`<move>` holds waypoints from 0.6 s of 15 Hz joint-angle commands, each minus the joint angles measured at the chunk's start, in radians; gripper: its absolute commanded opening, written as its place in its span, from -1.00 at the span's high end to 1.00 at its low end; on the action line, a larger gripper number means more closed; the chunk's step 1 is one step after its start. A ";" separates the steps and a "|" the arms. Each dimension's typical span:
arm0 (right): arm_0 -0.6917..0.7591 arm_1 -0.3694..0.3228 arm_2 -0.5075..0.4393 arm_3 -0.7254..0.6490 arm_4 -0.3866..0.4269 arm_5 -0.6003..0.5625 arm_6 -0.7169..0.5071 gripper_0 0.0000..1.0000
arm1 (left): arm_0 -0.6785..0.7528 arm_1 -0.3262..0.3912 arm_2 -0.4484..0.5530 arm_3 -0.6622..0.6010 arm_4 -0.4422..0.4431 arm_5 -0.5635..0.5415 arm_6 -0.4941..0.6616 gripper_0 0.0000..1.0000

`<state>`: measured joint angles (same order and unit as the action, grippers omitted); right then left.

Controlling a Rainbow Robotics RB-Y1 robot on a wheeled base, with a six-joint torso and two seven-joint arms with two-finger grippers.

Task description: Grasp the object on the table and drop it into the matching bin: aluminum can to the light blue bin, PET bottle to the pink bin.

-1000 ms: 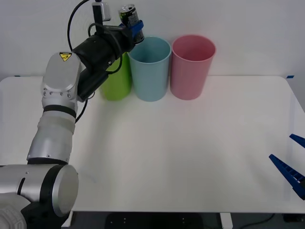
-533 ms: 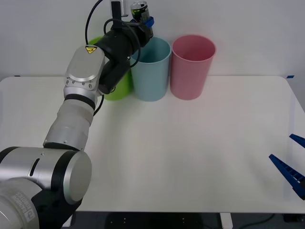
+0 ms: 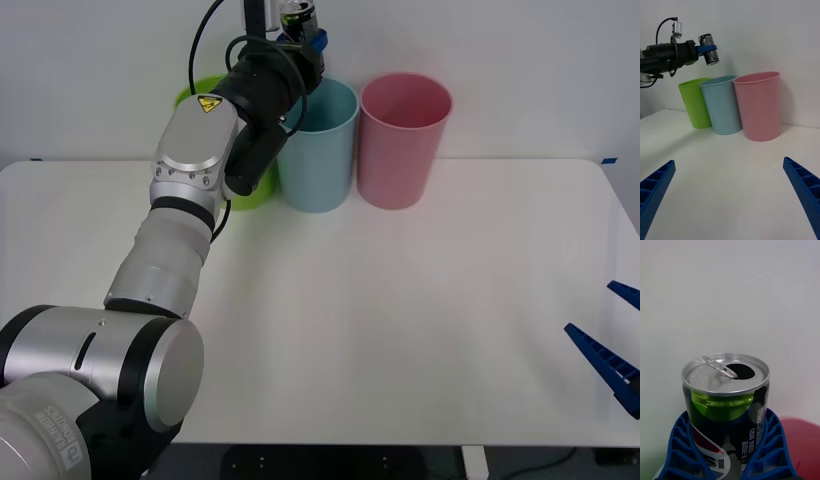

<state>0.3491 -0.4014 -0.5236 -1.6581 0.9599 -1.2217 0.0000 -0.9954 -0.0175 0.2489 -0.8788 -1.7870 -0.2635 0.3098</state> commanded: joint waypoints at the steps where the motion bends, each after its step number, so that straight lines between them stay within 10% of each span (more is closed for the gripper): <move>1: 0.000 0.000 0.000 0.000 0.000 0.000 0.000 -1.00 | 0.001 0.000 0.000 0.000 0.003 0.000 -0.001 0.94; 3: 0.000 0.000 0.000 0.000 0.000 0.000 0.000 -1.00 | 0.001 0.000 -0.002 0.000 0.006 0.000 -0.003 0.71; 6: 0.000 0.000 0.000 0.000 0.000 0.000 0.000 -1.00 | 0.003 0.000 -0.007 0.000 0.011 0.004 -0.009 -1.00; 9: 0.000 0.000 0.000 0.000 0.000 0.000 0.000 -1.00 | 0.006 0.000 -0.017 0.000 0.031 0.004 -0.014 -1.00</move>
<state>0.3491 -0.4014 -0.5236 -1.6581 0.9599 -1.2217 -0.0001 -0.9918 -0.0175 0.2349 -0.8788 -1.7624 -0.2590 0.2963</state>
